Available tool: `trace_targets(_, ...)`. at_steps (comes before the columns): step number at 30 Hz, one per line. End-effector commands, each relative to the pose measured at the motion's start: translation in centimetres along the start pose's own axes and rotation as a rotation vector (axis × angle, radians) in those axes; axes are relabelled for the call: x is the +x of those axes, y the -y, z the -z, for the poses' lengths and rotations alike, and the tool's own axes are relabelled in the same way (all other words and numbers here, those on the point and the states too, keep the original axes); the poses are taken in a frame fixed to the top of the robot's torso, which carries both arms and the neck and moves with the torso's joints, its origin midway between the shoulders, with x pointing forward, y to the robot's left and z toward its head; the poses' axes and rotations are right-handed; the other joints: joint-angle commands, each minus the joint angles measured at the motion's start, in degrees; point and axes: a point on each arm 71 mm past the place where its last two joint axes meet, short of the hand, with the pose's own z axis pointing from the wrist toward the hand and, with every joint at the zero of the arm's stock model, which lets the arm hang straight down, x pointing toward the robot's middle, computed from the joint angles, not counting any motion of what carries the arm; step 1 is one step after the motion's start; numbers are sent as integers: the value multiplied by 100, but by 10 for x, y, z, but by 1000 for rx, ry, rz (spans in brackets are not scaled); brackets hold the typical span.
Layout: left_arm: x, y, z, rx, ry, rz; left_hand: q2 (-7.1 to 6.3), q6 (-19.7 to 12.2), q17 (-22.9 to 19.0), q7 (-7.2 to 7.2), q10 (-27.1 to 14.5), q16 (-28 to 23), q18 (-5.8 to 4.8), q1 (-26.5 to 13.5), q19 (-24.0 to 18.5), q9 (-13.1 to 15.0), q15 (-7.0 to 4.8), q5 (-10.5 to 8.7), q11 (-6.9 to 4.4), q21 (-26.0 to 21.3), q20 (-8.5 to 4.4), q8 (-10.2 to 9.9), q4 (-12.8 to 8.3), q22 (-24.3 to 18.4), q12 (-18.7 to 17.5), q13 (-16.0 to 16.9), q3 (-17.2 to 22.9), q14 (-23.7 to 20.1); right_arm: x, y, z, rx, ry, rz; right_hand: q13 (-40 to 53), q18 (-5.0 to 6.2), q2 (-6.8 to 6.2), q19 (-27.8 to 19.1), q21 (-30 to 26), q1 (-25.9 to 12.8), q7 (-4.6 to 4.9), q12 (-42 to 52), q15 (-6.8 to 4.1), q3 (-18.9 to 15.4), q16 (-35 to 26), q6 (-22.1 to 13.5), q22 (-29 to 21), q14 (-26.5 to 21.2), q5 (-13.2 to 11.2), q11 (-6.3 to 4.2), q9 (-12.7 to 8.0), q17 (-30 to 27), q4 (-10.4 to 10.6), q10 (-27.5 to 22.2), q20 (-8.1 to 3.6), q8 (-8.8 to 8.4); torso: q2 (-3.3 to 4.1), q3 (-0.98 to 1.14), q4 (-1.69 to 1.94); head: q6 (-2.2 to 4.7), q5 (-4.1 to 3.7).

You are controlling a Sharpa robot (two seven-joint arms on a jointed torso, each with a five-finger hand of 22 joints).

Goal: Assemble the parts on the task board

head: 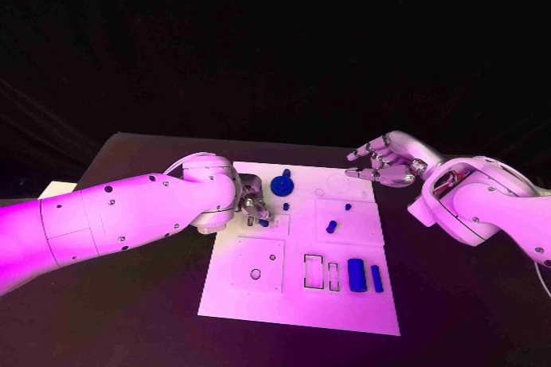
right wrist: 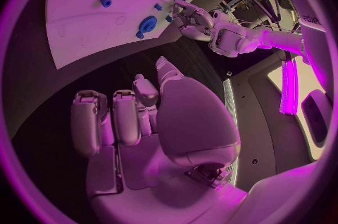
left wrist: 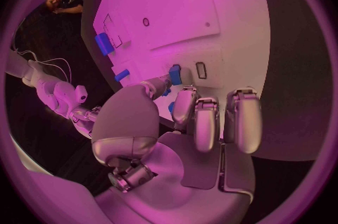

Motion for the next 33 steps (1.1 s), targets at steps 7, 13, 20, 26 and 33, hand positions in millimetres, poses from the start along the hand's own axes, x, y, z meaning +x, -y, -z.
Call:
trace_targets(7, 11, -11, -5, -142, -69, -28, -15, 138, 1507, -3, 39, 18, -77, -355, 361, 23, -55, 16, -15, 53, -51, -13, 157, 835, 23, -1, -282, 613, 1, -1, 0, -5, -10, 11, -21, 33, 27, -52, -46, 1, -3, -30, -21, -52, -41, 59, -14, 271, 24, -21, 8, -16, 20, 19, -17, 21, -4, 0, 7, -12, -2)
trace_targets(13, 10, -12, -6, -146, -66, -23, 12, 183, 1507, -13, 36, 18, -81, -539, 367, 55, -61, 14, -22, 62, -56, -5, 280, 856, 14, -12, -508, 613, 2, -1, 1, -5, -14, 11, -23, 34, 28, -55, -48, 1, -4, -33, -21, -53, -44, 59, -19, 270, 24, -21, 8, -21, 21, 18, -18, 21, -3, 0, 3, -10, 4)
trace_targets(20, 10, -13, -7, -150, -66, -23, 26, 229, 1507, -28, 42, 18, -90, -678, 382, 105, -72, 9, -34, 87, -65, 27, 384, 900, 11, -15, -808, 613, 2, -1, 1, -5, -16, 11, -24, 35, 28, -58, -51, 0, -4, -34, -21, -55, -48, 59, -25, 269, 24, -21, 9, -25, 22, 17, -18, 20, -4, -2, 4, -6, 1)
trace_targets(26, 10, -14, -8, -154, -67, -23, 33, 247, 1507, -37, 44, 18, -98, -762, 395, 143, -77, 7, -40, 108, -70, 43, 476, 937, 6, -20, -1097, 613, 1, -1, 1, -4, -15, 11, -28, 37, 27, -63, -54, -4, -4, -38, -21, -59, -54, 59, -33, 267, 24, -21, 9, -33, 25, 15, -18, 20, -3, -4, 5, -3, 1)
trace_targets(33, 9, -16, -8, -158, -66, -21, 26, 266, 1507, -59, 44, 18, -101, -847, 400, 192, -91, -2, -57, 115, -82, 71, 619, 954, -6, -32, -1530, 613, 1, -1, 1, -5, -17, 12, -33, 38, 24, -67, -58, -17, -4, -45, -21, -76, -61, 60, -39, 266, 23, -21, 10, -40, 35, 11, -18, 18, -3, -5, 5, -8, 5)
